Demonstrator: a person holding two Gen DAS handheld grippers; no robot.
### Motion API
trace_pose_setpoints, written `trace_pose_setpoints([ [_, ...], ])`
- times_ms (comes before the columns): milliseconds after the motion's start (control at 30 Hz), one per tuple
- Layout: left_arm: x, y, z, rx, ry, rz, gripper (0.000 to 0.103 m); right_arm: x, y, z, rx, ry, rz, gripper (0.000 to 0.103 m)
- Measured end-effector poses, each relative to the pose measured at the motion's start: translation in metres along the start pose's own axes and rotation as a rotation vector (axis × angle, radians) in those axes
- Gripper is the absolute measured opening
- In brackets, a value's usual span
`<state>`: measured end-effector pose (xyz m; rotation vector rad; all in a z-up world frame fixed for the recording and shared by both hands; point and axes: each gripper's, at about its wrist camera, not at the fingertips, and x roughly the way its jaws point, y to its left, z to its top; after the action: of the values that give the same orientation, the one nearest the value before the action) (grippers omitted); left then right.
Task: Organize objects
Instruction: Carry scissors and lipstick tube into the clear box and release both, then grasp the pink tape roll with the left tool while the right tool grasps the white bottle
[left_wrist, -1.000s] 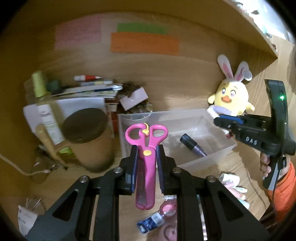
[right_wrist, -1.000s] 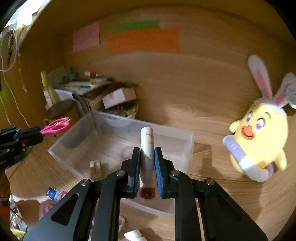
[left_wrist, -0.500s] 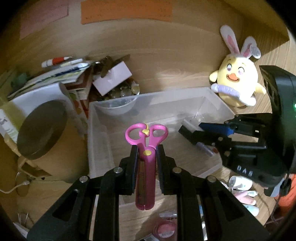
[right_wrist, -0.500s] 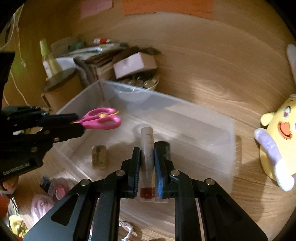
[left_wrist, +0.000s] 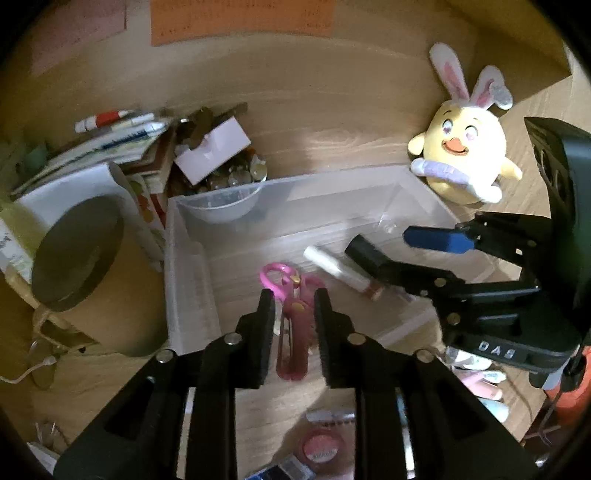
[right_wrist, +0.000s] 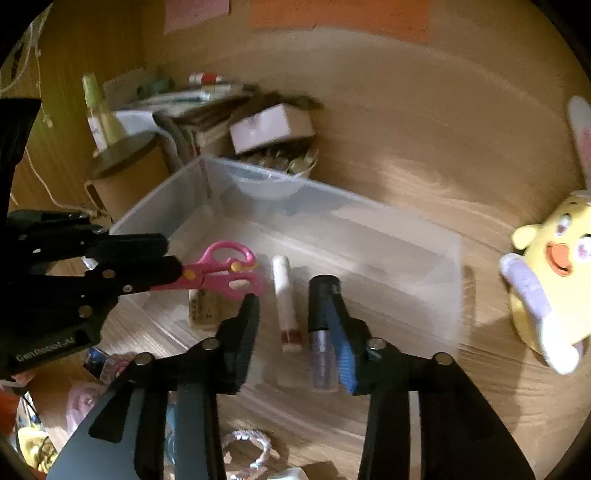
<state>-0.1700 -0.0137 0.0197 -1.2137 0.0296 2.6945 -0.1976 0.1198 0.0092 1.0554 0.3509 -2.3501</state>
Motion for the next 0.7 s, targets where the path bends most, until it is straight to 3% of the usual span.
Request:
trace_pose_setpoints([
  [133,-0.021,0.001,-0.005,0.001,-0.042,0.025,0.053,-0.023,-0.003,-0.004,0.014,-0.041,-0.008,0.043],
  [267,-0.040,0.005,-0.014,0.001,-0.061,0.032,0.072,-0.050,-0.007,-0.014,0.017,-0.095,-0.024,0.048],
  [333,-0.047,0.008,-0.021,-0.008,-0.061,0.037,0.076,-0.060,-0.008,-0.019,0.014,-0.109,-0.029,0.049],
  [600,-0.057,0.013,-0.058,-0.004,-0.010,0.079,0.080,-0.086,-0.015,-0.056,0.036,-0.126,-0.063,0.058],
  [700,-0.055,0.013,-0.070,-0.011,0.011,0.086,0.088,-0.088,-0.018,-0.070,0.048,-0.101,-0.072,0.058],
])
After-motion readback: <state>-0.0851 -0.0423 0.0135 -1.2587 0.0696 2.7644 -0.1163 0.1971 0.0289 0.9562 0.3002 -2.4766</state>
